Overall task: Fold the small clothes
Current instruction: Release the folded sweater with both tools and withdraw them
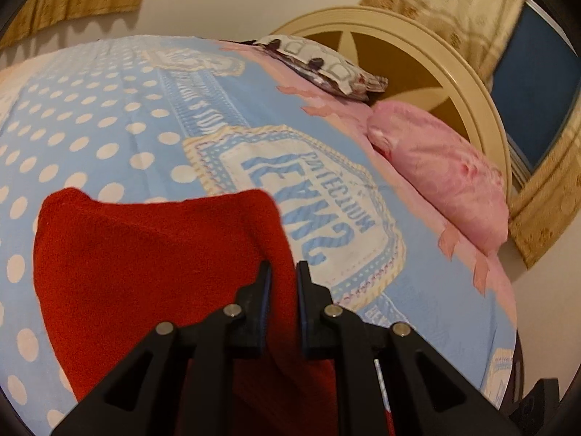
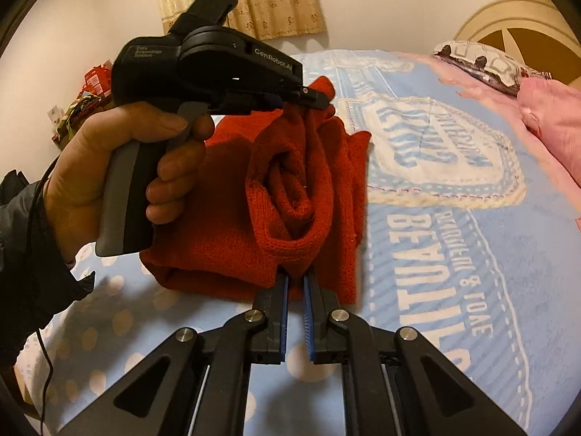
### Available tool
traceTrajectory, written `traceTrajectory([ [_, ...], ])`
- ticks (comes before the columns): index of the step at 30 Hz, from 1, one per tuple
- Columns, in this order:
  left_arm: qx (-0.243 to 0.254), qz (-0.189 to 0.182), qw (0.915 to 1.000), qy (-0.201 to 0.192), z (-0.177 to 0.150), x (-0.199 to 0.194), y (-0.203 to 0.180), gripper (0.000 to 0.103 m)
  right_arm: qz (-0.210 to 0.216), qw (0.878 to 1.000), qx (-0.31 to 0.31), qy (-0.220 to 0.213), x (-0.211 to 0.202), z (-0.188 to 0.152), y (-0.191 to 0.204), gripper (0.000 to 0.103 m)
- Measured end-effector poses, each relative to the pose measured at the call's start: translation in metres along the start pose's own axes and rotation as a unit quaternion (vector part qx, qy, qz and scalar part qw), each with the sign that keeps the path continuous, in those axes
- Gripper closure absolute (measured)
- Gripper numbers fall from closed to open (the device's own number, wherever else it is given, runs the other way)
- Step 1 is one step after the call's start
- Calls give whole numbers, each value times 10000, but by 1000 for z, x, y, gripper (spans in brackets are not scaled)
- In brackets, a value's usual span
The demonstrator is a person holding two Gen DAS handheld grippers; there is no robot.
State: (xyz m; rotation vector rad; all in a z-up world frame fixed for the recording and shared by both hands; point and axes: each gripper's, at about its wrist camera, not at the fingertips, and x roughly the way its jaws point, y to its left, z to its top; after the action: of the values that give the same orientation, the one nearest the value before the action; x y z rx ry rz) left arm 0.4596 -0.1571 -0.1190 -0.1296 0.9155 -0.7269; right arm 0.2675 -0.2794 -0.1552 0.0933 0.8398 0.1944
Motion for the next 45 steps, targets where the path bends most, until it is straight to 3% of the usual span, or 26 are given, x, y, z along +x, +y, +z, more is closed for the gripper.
traceTrajectory([
  [3,277,14,9995,-142,0,-15,-15,81,-18,10000,58,53,-1,-3,-2,96],
  [5,436,176,9984,-305,-2,-29,-19,52,-26,9998,137,125,-1,-4,-7,96],
  [7,564,284,9965,-549,-7,-44,-19,39,-6,9993,320,185,-2,-7,-17,95],
  [8,614,394,9954,-626,-13,-55,-16,34,-24,9990,387,210,-3,-7,-21,95],
  [12,622,730,9925,-758,-40,-78,1,32,-341,9988,362,4,-19,-6,-30,90],
  [14,579,874,9912,-813,-61,-88,11,26,-367,9991,224,-61,-25,0,-30,48],
  [15,560,946,9903,-850,-68,-91,14,26,-284,9993,220,-66,-27,6,-32,16],
  [16,524,962,9901,-878,-76,-94,16,24,-216,9994,263,-97,-29,9,-35,13],
  [19,386,886,9919,-828,-94,-91,25,24,206,9984,492,-187,-29,33,-41,13],
  [22,277,851,9936,-687,-100,-81,31,23,241,9978,568,-232,-17,58,-46,13],
  [26,118,729,9952,-645,-113,-77,39,22,449,9945,933,128,26,92,-61,16],
  [28,99,756,9946,-705,-120,-77,41,16,552,9923,1054,335,52,103,-66,42],
  [31,69,726,9948,-711,-125,-75,42,14,955,9826,1392,771,88,104,-71,66],
  [34,202,724,9946,-721,-127,-77,35,14,736,9871,1277,629,87,98,-66,83],
  [39,579,779,9936,-587,-133,-69,19,12,244,9926,1172,206,57,83,-67,85],
  [44,482,801,9949,-373,-133,-63,25,8,353,9897,1282,527,78,78,-84,82],
  [45,439,796,9951,-388,-133,-64,26,8,395,9890,1325,524,78,79,-85,78],
])
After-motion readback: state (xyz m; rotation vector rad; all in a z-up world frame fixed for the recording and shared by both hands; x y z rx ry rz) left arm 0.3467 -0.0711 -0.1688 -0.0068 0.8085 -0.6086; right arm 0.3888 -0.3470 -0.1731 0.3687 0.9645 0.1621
